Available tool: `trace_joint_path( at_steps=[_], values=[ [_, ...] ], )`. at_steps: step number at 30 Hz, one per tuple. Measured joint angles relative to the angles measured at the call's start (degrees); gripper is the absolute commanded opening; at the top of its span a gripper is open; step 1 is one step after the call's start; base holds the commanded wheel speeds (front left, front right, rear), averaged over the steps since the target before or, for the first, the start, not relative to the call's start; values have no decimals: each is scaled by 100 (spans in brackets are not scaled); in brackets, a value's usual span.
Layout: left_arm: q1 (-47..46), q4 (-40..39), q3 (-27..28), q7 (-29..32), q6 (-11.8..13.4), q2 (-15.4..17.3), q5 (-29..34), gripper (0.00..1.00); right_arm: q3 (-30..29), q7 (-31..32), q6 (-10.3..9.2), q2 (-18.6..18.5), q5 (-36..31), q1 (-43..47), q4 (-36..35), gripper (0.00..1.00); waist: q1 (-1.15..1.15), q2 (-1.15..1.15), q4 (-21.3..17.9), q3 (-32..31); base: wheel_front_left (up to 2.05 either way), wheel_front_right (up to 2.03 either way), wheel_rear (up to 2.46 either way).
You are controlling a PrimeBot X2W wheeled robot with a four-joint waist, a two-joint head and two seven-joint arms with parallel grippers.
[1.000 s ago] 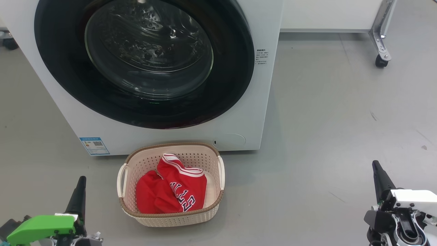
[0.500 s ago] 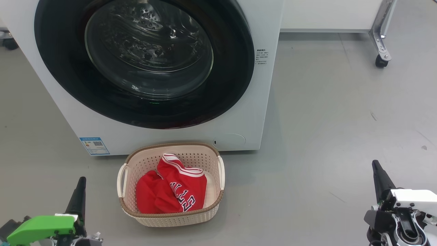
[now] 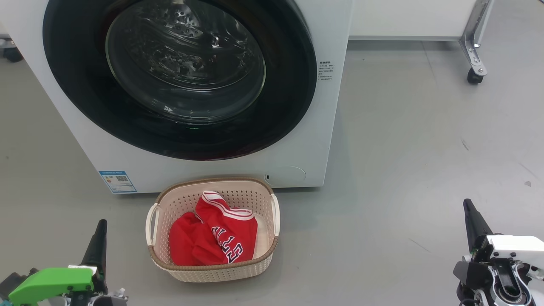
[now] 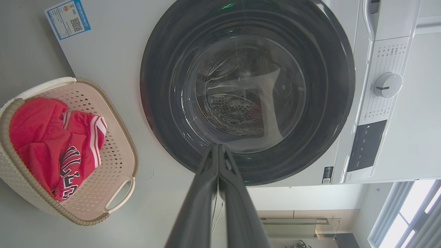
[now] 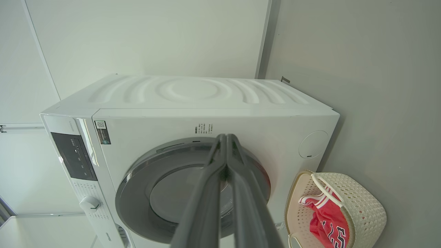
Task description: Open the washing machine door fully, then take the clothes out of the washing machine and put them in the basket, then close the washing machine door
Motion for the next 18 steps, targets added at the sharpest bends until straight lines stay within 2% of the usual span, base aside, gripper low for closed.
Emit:
trace_joint_path(
  at_steps=[18],
  values=[
    [-4, 10, 5, 42, -1, -3, 0, 0, -2, 13, 0, 4, 0, -1, -4, 0, 0, 0, 0, 0, 0, 0, 0]
  ],
)
